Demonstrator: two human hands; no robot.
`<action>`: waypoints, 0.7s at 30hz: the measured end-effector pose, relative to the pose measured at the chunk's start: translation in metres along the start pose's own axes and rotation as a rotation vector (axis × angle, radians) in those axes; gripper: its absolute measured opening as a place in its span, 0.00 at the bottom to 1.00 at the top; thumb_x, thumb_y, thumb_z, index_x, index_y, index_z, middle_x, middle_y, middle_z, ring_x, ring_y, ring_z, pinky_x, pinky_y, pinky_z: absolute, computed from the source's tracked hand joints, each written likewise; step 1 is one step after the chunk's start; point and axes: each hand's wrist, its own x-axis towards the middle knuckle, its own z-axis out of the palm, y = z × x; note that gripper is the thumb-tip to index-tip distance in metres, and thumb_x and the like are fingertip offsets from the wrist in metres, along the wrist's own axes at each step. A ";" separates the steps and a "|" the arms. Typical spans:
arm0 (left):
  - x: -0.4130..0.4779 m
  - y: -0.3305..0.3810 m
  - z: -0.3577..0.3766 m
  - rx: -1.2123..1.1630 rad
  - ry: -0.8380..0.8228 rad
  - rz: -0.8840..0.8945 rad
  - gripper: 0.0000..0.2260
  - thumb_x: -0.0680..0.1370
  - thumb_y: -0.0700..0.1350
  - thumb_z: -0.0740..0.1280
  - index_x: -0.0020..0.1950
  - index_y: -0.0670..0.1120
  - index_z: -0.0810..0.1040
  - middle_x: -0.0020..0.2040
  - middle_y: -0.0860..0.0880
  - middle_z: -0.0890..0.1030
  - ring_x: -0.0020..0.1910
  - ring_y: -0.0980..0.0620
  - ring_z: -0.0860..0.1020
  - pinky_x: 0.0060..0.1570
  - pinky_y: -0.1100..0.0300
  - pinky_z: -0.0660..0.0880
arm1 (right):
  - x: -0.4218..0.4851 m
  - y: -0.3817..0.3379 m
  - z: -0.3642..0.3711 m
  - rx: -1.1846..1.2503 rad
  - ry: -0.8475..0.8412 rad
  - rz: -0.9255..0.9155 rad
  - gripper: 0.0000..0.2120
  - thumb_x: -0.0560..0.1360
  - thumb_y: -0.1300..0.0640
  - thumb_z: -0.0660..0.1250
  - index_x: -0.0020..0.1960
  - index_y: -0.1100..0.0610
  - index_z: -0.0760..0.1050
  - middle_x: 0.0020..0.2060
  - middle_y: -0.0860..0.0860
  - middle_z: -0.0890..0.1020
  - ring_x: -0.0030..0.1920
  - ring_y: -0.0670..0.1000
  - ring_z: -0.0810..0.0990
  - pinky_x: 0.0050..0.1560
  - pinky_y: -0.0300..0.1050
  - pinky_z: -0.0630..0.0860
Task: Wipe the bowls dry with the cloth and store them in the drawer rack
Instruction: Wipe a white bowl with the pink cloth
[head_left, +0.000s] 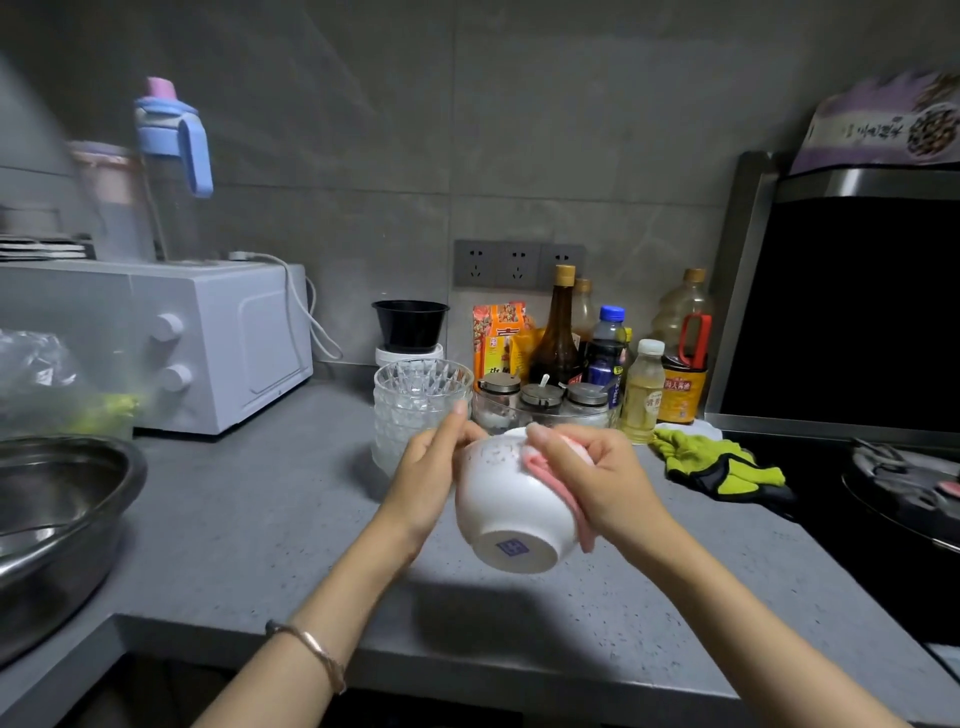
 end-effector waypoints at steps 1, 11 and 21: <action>-0.001 0.004 0.002 0.067 -0.034 0.024 0.24 0.82 0.52 0.55 0.27 0.47 0.72 0.23 0.54 0.74 0.24 0.60 0.72 0.26 0.69 0.67 | 0.000 -0.001 0.000 -0.034 -0.013 -0.009 0.19 0.73 0.42 0.66 0.40 0.59 0.81 0.32 0.58 0.83 0.32 0.60 0.82 0.25 0.48 0.73; -0.002 0.001 0.010 -0.404 0.128 -0.179 0.16 0.77 0.54 0.64 0.46 0.41 0.79 0.39 0.40 0.82 0.34 0.43 0.80 0.35 0.56 0.75 | -0.008 -0.006 0.006 0.162 0.058 0.036 0.23 0.71 0.39 0.62 0.38 0.60 0.79 0.31 0.56 0.83 0.31 0.54 0.83 0.24 0.36 0.73; -0.001 0.011 0.012 0.151 -0.094 0.061 0.22 0.77 0.57 0.59 0.30 0.44 0.76 0.28 0.48 0.80 0.29 0.51 0.80 0.29 0.64 0.72 | -0.004 -0.020 -0.001 -0.024 -0.011 0.052 0.14 0.69 0.44 0.64 0.34 0.52 0.79 0.28 0.51 0.82 0.28 0.49 0.81 0.26 0.36 0.72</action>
